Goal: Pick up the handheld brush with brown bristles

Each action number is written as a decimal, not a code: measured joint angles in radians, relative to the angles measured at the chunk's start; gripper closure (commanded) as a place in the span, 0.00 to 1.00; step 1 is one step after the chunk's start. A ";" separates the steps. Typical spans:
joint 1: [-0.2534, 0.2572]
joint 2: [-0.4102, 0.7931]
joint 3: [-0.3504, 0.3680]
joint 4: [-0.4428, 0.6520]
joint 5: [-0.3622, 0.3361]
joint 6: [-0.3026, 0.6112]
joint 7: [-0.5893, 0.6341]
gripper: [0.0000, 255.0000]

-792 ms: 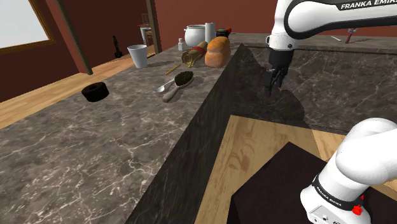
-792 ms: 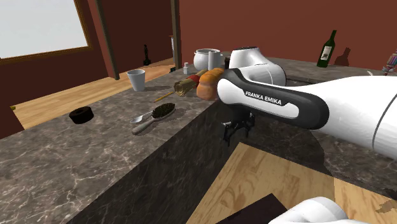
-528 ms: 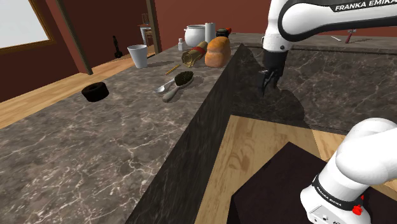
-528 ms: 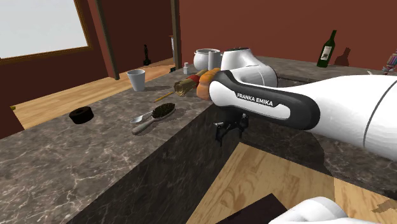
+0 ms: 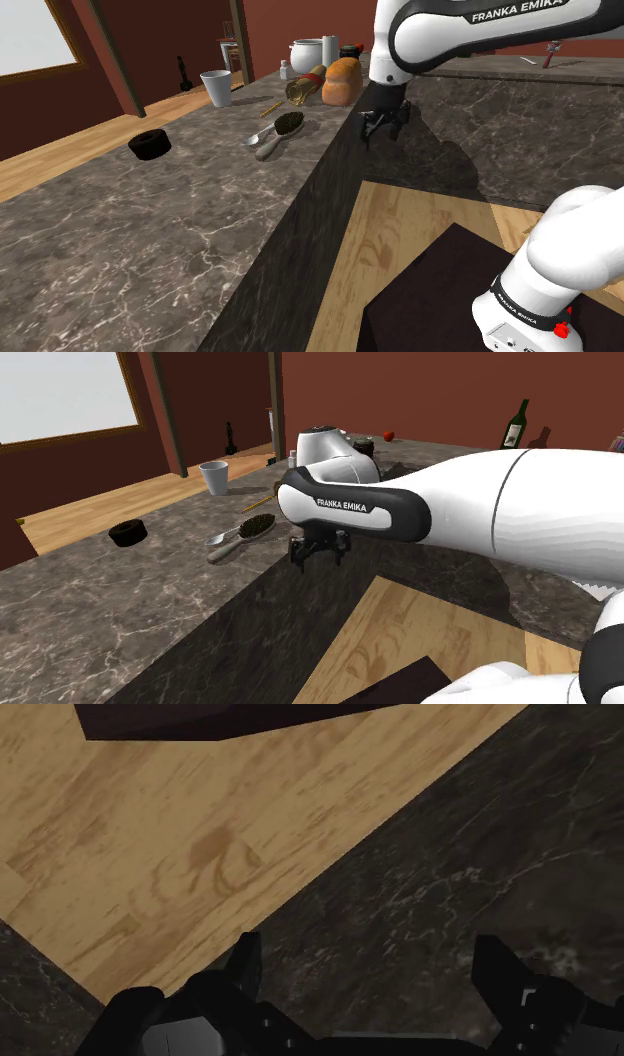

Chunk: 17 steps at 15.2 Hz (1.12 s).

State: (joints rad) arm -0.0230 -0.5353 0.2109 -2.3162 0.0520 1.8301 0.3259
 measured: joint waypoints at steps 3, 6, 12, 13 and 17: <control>-0.019 0.106 0.063 0.091 -0.010 0.036 0.134 0.00; -0.036 0.205 0.125 0.180 -0.036 0.062 0.274 0.00; -0.051 0.426 0.230 0.406 -0.148 0.063 0.571 0.00; -0.051 0.467 0.241 0.451 -0.174 0.056 0.616 0.00; -0.027 0.649 0.265 0.660 -0.290 0.010 0.790 0.00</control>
State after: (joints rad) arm -0.0504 0.1141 0.4759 -1.6563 -0.2384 1.8405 1.1154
